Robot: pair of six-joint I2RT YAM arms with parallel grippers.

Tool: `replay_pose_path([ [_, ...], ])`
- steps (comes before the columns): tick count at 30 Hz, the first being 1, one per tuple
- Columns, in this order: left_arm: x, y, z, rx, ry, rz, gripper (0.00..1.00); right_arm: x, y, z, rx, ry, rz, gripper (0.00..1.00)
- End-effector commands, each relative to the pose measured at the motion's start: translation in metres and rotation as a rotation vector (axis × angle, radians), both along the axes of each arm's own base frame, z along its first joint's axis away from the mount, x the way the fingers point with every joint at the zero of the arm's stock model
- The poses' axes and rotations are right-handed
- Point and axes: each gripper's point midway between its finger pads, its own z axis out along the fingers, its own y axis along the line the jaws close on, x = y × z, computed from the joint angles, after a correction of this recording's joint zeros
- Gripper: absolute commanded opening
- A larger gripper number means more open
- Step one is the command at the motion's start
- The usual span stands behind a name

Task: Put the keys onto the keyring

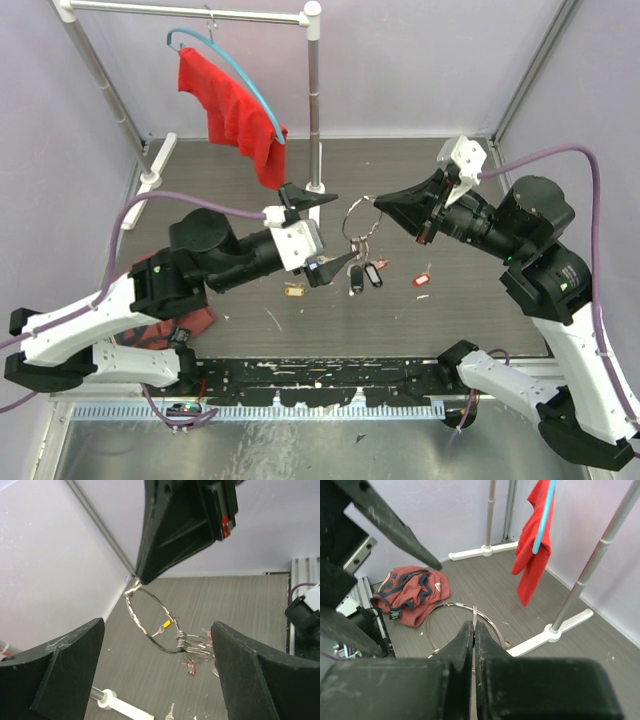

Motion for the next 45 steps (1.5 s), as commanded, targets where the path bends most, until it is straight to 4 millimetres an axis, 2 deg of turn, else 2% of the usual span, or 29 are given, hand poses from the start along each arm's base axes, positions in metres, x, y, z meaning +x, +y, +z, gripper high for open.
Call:
replay_pose_path([
  [1,0.011,-0.009,0.006,-0.008,-0.099,0.039,0.95,0.005,-0.013,0.017,0.039,0.088,-0.101,0.01],
  [5,0.01,-0.02,0.015,-0.047,-0.146,0.015,0.96,0.007,-0.014,0.013,0.036,0.153,-0.125,0.01],
  [9,0.022,-0.031,0.013,-0.048,-0.221,0.066,0.95,0.002,-0.014,0.015,0.048,0.17,-0.115,0.01],
  [13,0.026,-0.043,0.006,-0.01,-0.273,0.07,0.81,-0.005,-0.014,0.018,0.05,0.187,-0.095,0.01],
  [17,0.027,-0.053,-0.001,0.028,-0.3,0.057,0.75,-0.011,-0.01,0.023,0.077,0.209,-0.063,0.01],
  [19,0.032,-0.065,-0.015,0.072,-0.307,0.061,0.7,-0.013,-0.009,0.023,0.08,0.219,-0.049,0.01],
  [21,0.035,-0.068,-0.019,0.096,-0.324,0.081,0.65,-0.015,-0.008,0.024,0.083,0.224,-0.04,0.01],
  [28,0.039,-0.067,-0.021,0.124,-0.366,0.138,0.51,-0.02,-0.008,0.025,0.084,0.231,-0.025,0.01],
  [31,0.039,-0.065,-0.021,0.142,-0.393,0.156,0.47,-0.021,-0.009,0.025,0.082,0.23,-0.028,0.01],
  [34,0.039,-0.062,-0.022,0.161,-0.417,0.178,0.47,-0.021,-0.011,0.026,0.08,0.226,-0.039,0.01],
  [38,0.035,-0.055,-0.02,0.164,-0.444,0.174,0.52,-0.021,-0.013,0.026,0.074,0.224,-0.044,0.01],
  [41,0.03,-0.056,-0.021,0.154,-0.451,0.15,0.52,-0.021,-0.012,0.025,0.07,0.231,-0.043,0.01],
  [42,0.028,-0.046,-0.011,0.122,-0.454,0.154,0.52,-0.021,-0.012,0.024,0.07,0.233,-0.043,0.01],
  [45,0.027,-0.041,-0.006,0.111,-0.457,0.163,0.52,-0.021,-0.013,0.024,0.068,0.234,-0.044,0.01],
])
